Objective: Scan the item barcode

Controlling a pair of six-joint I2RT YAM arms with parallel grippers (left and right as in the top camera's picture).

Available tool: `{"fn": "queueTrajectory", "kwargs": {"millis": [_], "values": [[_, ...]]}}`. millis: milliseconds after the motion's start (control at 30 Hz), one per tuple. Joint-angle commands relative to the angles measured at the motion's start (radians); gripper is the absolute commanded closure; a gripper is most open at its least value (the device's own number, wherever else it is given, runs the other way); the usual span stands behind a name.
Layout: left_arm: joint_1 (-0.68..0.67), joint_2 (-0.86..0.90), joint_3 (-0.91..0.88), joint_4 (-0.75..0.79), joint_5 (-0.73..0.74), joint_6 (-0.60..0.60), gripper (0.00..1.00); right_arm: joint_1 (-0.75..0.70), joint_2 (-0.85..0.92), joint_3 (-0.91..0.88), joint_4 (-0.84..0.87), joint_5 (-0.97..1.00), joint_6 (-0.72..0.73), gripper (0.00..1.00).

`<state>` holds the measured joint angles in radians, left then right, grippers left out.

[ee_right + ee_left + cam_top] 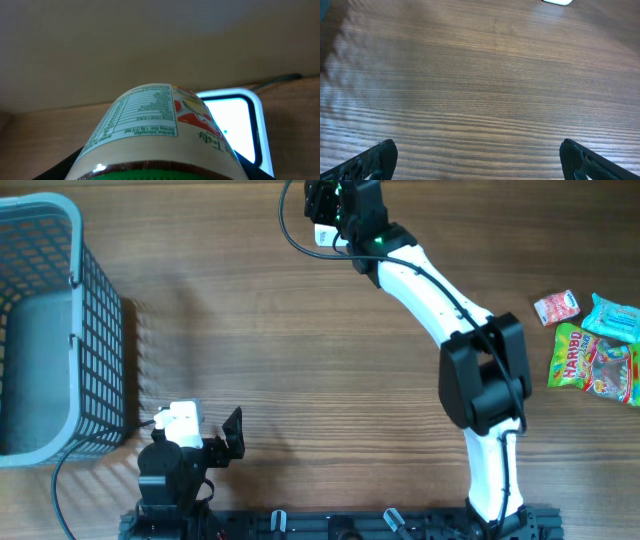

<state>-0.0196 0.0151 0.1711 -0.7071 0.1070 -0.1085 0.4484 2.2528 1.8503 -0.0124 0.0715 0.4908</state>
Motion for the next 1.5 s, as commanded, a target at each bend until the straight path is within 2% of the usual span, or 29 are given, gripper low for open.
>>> {"fn": "queueTrajectory", "kwargs": {"millis": [0, 167, 300, 367, 500, 867, 1100, 1267, 1467], "values": [[-0.006, -0.002, -0.006, 0.0, 0.015, 0.023, 0.0, -0.001, 0.056, 0.021, 0.093, 0.071, -0.071, 0.46], [-0.006, -0.002, -0.006, 0.0, 0.015, 0.023, 0.0, -0.001, 0.103, 0.021, 0.236, 0.158, -0.133, 0.44], [-0.006, -0.002, -0.006, 0.0, 0.015, 0.023, 0.0, -0.001, 0.163, 0.021, 0.342, 0.169, -0.177, 0.5], [-0.006, -0.002, -0.006, 0.0, 0.015, 0.023, 0.0, -0.001, 0.2, 0.021, 0.389, 0.18, -0.182, 0.49], [-0.006, -0.002, -0.006, 0.0, 0.015, 0.023, 0.0, -0.001, 0.248, 0.02, 0.436, 0.228, -0.182, 0.43], [-0.006, -0.002, -0.006, 0.0, 0.015, 0.023, 0.0, -0.001, 0.236, 0.021, 0.493, 0.243, -0.204, 0.47], [-0.006, -0.002, -0.006, 0.0, 0.015, 0.023, 0.0, -0.002, 0.09, 0.021, 0.372, 0.322, -0.288, 0.48], [-0.006, -0.002, -0.006, 0.0, 0.015, 0.023, 0.0, -0.023, -0.024, 0.021, 0.123, 0.502, -0.416, 0.48], [-0.006, -0.002, -0.006, 0.0, 0.015, 0.023, 0.0, -0.121, -0.05, 0.02, -0.14, 0.613, -0.391, 0.48]]}}
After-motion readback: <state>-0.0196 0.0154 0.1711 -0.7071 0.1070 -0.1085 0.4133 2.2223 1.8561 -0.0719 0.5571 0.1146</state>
